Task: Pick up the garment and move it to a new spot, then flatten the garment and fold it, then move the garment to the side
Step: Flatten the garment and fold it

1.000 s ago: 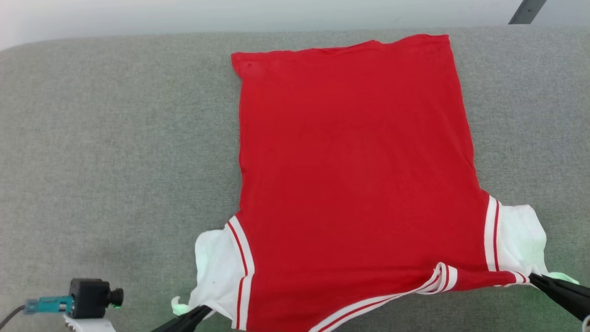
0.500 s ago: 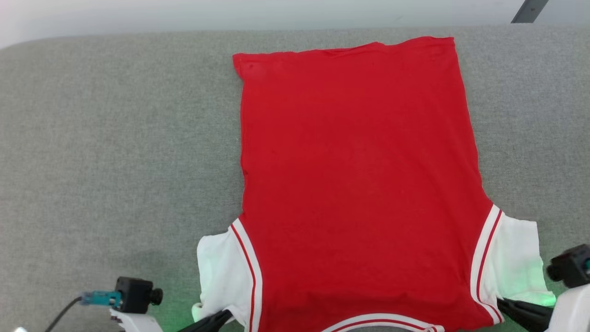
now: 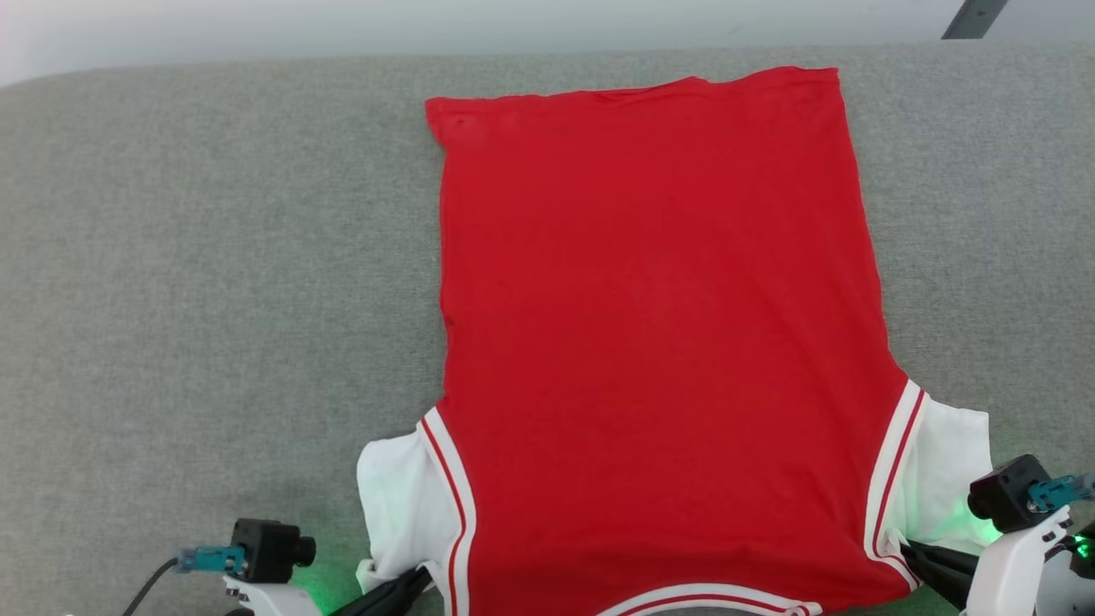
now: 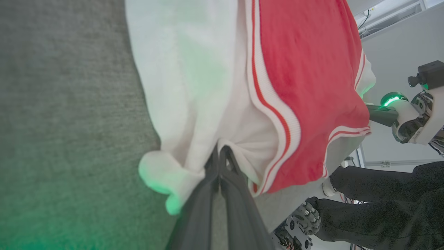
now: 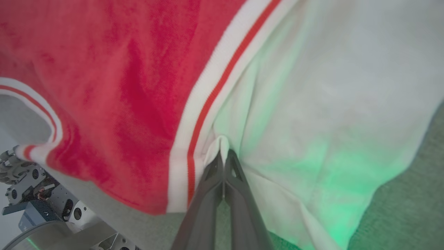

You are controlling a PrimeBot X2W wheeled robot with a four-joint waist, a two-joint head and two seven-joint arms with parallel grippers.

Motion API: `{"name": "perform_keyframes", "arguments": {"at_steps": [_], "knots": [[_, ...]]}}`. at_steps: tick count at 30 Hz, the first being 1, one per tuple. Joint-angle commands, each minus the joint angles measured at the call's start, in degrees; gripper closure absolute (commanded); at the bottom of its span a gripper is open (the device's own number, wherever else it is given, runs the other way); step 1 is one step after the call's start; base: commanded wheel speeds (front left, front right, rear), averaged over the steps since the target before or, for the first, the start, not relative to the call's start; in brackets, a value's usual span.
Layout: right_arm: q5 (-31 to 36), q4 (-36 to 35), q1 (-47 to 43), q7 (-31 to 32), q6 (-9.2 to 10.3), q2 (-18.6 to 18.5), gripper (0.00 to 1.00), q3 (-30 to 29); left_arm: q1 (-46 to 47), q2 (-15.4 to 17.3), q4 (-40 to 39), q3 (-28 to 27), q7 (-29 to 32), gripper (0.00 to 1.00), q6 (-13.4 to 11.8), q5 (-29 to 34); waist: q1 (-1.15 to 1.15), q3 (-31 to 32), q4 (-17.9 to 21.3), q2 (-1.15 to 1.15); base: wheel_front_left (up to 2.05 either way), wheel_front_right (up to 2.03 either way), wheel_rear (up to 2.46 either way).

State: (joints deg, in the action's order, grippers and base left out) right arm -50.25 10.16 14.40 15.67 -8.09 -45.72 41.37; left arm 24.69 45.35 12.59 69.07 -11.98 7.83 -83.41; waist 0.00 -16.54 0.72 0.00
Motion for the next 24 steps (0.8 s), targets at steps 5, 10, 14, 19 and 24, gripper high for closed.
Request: {"name": "perform_keyframes", "arguments": {"at_steps": [5,10,14,19,24], "knots": [[4.76,-1.25,-1.45,2.43,1.09,1.17,0.00,-1.28,-1.04,-1.14,0.86,-0.64,-1.32,1.00,-0.64,-0.72,0.00,-0.14,1.50,0.00,0.00,0.00,0.00],[4.47,-10.24,-2.46,4.64,0.68,-1.99,0.00,-8.48,-1.57,-1.12,-0.56,-1.92,-2.29,1.00,-0.62,-0.02,0.00,-0.55,2.10,0.00,0.00,0.00,0.00],[3.22,-16.99,-3.49,7.44,0.66,-4.21,0.00,-15.07,-1.59,-1.09,-1.26,-2.71,-2.66,1.00,-0.61,0.81,0.00,-1.16,1.74,0.00,0.00,0.00,0.00],[0.48,-24.57,0.12,14.64,0.66,-5.82,0.00,-26.90,0.08,-2.01,-2.52,-3.76,-2.89,1.00,-0.55,3.00,0.00,-3.28,-0.14,0.00,0.00,0.00,0.00],[-1.62,-20.69,13.86,21.09,0.66,-2.59,0.00,-31.50,3.71,-3.90,-3.43,-3.77,-2.43,1.00,-0.43,5.12,0.00,-8.11,-3.09,0.00,0.00,0.00,0.00]]}}
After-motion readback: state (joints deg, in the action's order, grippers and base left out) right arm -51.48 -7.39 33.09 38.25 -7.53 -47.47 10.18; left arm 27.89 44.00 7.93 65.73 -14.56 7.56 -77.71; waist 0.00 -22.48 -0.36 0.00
